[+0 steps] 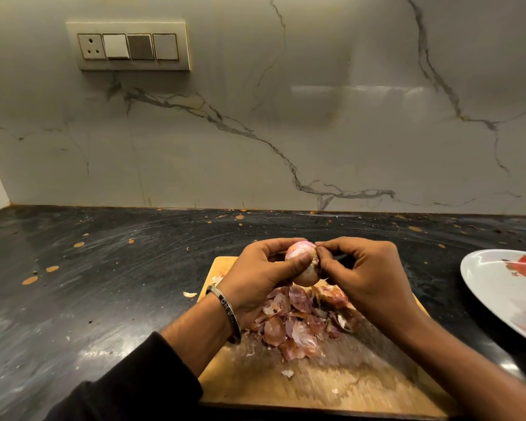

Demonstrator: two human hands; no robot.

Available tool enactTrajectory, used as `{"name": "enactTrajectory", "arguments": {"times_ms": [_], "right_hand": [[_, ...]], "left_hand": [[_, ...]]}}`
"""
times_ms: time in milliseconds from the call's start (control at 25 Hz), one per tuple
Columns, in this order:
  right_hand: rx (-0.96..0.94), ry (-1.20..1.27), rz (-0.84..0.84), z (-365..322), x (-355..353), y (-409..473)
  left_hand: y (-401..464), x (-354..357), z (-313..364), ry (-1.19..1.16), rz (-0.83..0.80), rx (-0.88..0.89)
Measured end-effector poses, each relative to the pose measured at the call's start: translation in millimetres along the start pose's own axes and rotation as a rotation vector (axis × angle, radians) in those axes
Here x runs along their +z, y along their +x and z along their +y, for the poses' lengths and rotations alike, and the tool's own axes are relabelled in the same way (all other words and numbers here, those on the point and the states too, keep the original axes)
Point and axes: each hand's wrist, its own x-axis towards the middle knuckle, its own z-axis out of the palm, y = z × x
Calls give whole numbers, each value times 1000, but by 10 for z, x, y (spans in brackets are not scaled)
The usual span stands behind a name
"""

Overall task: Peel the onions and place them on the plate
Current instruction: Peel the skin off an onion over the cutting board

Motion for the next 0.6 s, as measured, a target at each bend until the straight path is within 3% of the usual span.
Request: {"name": "enactTrajectory", "arguments": {"times_ms": [240, 400, 600], "right_hand": [[16, -11, 35, 8, 19, -3], [242, 195, 87, 53, 57, -2], [307, 265, -38, 25, 41, 13]], "left_hand": [[-16, 21, 34, -41, -23, -26], [-13, 23, 59, -67, -49, -70], [-26, 31, 59, -72, -50, -67]]}}
